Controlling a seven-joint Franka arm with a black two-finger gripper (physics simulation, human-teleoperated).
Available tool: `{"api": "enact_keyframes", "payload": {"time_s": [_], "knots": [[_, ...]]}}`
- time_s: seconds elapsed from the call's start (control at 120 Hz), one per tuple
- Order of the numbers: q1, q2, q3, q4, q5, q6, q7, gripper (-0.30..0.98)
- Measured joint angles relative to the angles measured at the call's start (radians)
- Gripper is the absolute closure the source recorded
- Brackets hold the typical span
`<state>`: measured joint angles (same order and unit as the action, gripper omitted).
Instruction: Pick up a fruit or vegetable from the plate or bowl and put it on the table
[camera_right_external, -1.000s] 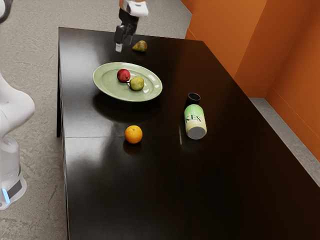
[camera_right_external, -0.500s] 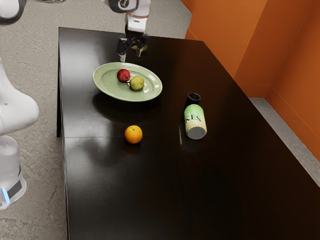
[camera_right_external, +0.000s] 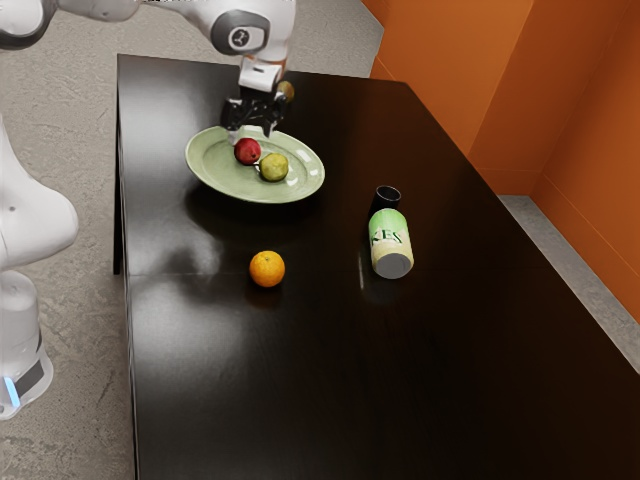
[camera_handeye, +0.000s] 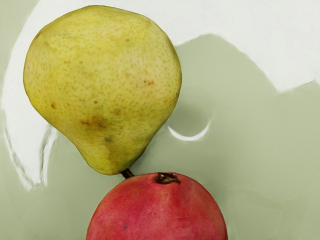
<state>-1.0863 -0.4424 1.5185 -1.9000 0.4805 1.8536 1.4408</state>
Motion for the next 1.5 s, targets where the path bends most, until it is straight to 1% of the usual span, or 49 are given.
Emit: {"api": "enact_keyframes", "payload": {"time_s": [0.467,0.583,0.75,0.817,1.017,1.133,1.383,1.5], "knots": [[-0.007,0.0,0.007,-0.035,0.001,0.031,0.067,0.0],[-0.055,-0.001,0.069,-0.035,0.001,0.037,0.077,0.0],[-0.065,-0.001,0.083,-0.035,0.001,0.044,0.087,0.0],[-0.065,-0.001,0.084,-0.035,0.0,0.046,0.089,0.04],[-0.064,-0.001,0.1,-0.034,-0.011,0.052,0.09,0.24],[-0.064,-0.001,0.101,-0.033,-0.015,0.061,0.086,0.31],[-0.055,0.0,0.101,-0.025,-0.035,0.078,0.074,0.35],[-0.052,0.002,0.091,0.019,-0.058,0.079,0.07,0.38]]}}
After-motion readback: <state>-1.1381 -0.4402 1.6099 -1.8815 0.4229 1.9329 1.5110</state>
